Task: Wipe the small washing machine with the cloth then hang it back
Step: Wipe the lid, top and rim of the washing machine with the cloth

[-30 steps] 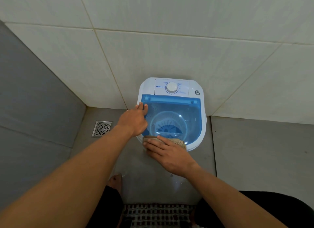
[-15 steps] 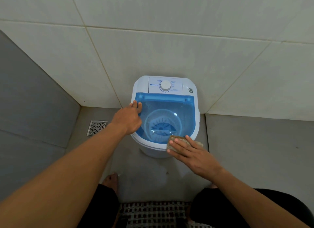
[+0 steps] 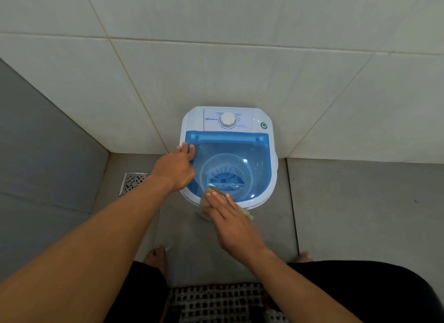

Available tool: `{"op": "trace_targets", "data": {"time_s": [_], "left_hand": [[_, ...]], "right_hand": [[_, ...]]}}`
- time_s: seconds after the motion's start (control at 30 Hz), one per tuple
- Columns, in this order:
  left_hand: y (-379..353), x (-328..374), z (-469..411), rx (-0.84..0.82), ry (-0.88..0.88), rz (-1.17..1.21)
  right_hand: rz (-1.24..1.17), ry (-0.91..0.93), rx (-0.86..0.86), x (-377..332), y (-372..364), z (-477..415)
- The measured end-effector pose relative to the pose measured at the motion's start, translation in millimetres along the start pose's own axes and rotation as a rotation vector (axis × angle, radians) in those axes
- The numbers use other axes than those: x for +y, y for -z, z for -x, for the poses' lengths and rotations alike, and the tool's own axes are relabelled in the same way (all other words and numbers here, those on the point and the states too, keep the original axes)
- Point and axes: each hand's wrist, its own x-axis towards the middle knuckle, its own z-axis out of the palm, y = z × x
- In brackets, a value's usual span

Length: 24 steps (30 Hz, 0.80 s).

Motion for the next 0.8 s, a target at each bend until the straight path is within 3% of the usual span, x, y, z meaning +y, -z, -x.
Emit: {"op": "trace_targets", "data": {"time_s": [0.1,0.2,0.33,0.43,0.53,0.67,0.8], "left_hand": [[0,-1,-1,-0.004,-0.001,0.002],[1,-1,0,-0.008,-0.003,-0.003],[2,0,1,-0.006,0.001,0.002],[2,-2,1,0.001,-0.009,0.011],[1,-2,1,0.001,-0.011,0.015],[1,-2,2,0.002,-0.009,0.025],[3,-2,3,-0.004,-0.007,0.028]], "right_hand": [[-0.312,-0.158,0.167,-3,13,-6],[-0.367,-0.323,0.436,0,29,-12],[-0.484,-0.655,0.494,26,46,-18],[-0.260,-0.566,0.516,36,56,-12],[-0.076,-0.370,0.364,30,54,-8],[0.083,-0.396,0.182,24,36,-12],[-0.218,-0.414,0.237,25,41,-11]]}}
